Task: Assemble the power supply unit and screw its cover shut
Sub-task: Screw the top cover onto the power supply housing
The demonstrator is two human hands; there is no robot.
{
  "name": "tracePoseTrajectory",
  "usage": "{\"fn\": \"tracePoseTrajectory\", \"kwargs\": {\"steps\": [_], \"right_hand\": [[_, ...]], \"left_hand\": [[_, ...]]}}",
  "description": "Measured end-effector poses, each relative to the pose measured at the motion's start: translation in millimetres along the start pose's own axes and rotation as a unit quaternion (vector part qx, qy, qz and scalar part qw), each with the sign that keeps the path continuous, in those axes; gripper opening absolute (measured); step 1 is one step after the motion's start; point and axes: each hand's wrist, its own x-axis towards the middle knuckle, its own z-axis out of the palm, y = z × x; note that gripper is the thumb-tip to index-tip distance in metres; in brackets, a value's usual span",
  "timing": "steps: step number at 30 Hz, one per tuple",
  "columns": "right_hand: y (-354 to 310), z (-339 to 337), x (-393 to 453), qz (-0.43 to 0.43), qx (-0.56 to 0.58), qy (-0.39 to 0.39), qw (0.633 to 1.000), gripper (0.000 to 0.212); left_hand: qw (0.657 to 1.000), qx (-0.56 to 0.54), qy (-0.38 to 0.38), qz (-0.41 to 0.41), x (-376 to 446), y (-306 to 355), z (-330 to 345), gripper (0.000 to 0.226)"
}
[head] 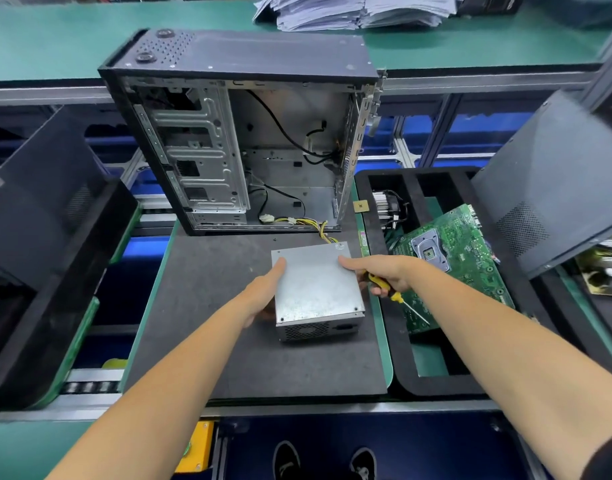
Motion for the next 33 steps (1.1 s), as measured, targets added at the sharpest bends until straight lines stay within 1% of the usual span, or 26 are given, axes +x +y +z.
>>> {"fn": "tracePoseTrajectory", "kwargs": {"steps": [2, 3, 6, 10, 14, 16, 20, 22, 24, 29, 33], "right_hand": [[-4, -1, 1, 0.006, 0.003, -0.004, 1.000, 0.053], [-7, 0, 1, 0.006, -0.001, -0.008, 1.000, 0.053], [-15, 2, 1, 0.012, -0.018, -0.012, 1.000, 0.051], [-20, 1, 1, 0.019, -0.014, -0.015, 1.000, 0.051], [-26, 3, -1, 0.038, -0.034, -0.027, 0.998, 0.056], [-27, 4, -1, 0.045, -0.043, -0.028, 0.998, 0.058], [-23, 7, -2, 0.050, -0.046, -0.040, 0.997, 0.063], [-22, 7, -4, 0.054, -0.052, -0.052, 0.996, 0.064], [-23, 6, -6, 0.058, -0.057, -0.060, 0.995, 0.064], [-24, 4, -6, 0.059, -0.061, -0.064, 0.994, 0.062], [-17, 4, -4, 0.059, -0.030, -0.080, 0.995, 0.051]], "left_hand": [[1.000, 0.016, 0.011, -0.009, 0, 5, 4, 0.085], [1.000, 0.017, 0.018, -0.014, 0, 7, 6, 0.087], [0.999, 0.013, 0.043, -0.024, 0, 15, 10, 0.087], [0.998, 0.017, 0.049, -0.041, 2, 18, 12, 0.087], [0.997, 0.003, 0.062, -0.037, 5, 27, 9, 0.080], [0.998, 0.002, 0.057, -0.037, 6, 29, 8, 0.078], [0.997, 0.039, 0.045, -0.051, 6, 28, 5, 0.078], [0.998, 0.029, 0.027, -0.053, 3, 27, 4, 0.074], [0.998, 0.017, 0.014, -0.052, 1, 28, 4, 0.070], [0.998, -0.026, 0.019, -0.049, -3, 29, 7, 0.069], [0.998, -0.021, 0.044, -0.038, 0, 24, 8, 0.068]]}}
